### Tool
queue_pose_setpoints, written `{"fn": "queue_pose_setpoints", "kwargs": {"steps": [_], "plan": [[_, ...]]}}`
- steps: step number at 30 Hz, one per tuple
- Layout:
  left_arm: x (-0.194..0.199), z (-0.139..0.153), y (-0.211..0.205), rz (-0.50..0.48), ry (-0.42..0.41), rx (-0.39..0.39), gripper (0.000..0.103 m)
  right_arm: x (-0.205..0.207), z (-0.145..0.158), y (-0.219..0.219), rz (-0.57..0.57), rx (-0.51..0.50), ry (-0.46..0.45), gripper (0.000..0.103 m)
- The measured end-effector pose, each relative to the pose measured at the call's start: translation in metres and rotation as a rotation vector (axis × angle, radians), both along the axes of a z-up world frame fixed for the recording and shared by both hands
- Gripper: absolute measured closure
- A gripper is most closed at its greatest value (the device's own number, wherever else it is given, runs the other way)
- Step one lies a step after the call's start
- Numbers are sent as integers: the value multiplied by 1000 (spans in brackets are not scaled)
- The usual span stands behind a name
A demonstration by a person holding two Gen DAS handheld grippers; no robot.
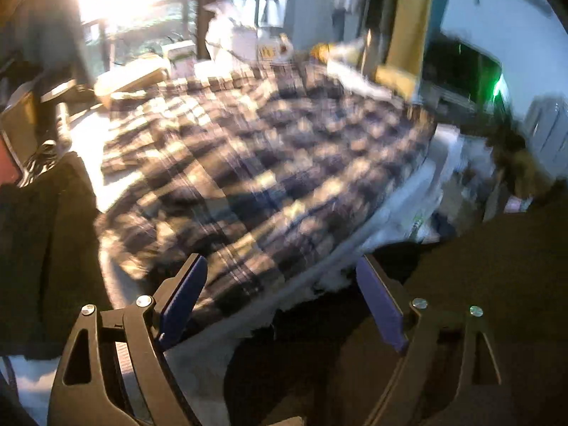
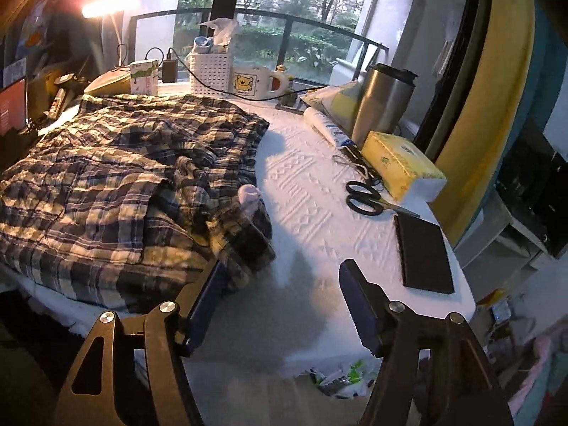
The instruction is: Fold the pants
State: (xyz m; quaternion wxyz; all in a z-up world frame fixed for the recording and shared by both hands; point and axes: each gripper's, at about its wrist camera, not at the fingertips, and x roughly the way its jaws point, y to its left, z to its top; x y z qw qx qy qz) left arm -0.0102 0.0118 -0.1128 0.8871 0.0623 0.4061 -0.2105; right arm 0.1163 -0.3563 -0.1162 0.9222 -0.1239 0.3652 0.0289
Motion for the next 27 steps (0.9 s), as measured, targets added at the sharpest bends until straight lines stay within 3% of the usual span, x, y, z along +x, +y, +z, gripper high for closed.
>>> {"fn": "queue_pose_setpoints", "kwargs": {"steps": [2, 5, 8, 11, 13, 16, 18, 20, 25, 26, 27], "plan": [[8, -18, -9, 17, 0, 122, 17, -2, -2, -7, -18, 0, 1, 34], [16, -31, -13, 57, -13, 231, 16, -5, -7, -14, -38, -3, 6, 33], [20, -34, -10, 53, -7, 205, 16, -8, -12, -18, -34, -25, 6, 26], [17, -31, -5, 44, 3, 156, 26, -8, -20, -16, -33, -93, -11, 23], [14, -26, -2, 31, 12, 107, 51, -7, -30, -11, -33, -197, 0, 23], [15, -22, 10, 75, 25, 45, 80, -9, -35, -2, 12, -222, -4, 23], [17, -22, 20, 108, 39, 2, 93, -9, -36, 10, 52, -255, -25, 23], [19, -22, 27, 126, 47, -34, 97, -9, -37, 26, 114, -296, -55, 22], [16, -23, 27, 144, 18, -32, 102, 0, -45, 56, 225, -362, -116, 22], [15, -22, 27, 153, 10, -30, 102, 0, -45, 59, 237, -357, -121, 31], [14, -19, 27, 160, -1, -32, 102, 0, -44, 61, 264, -333, -120, 48]]}}
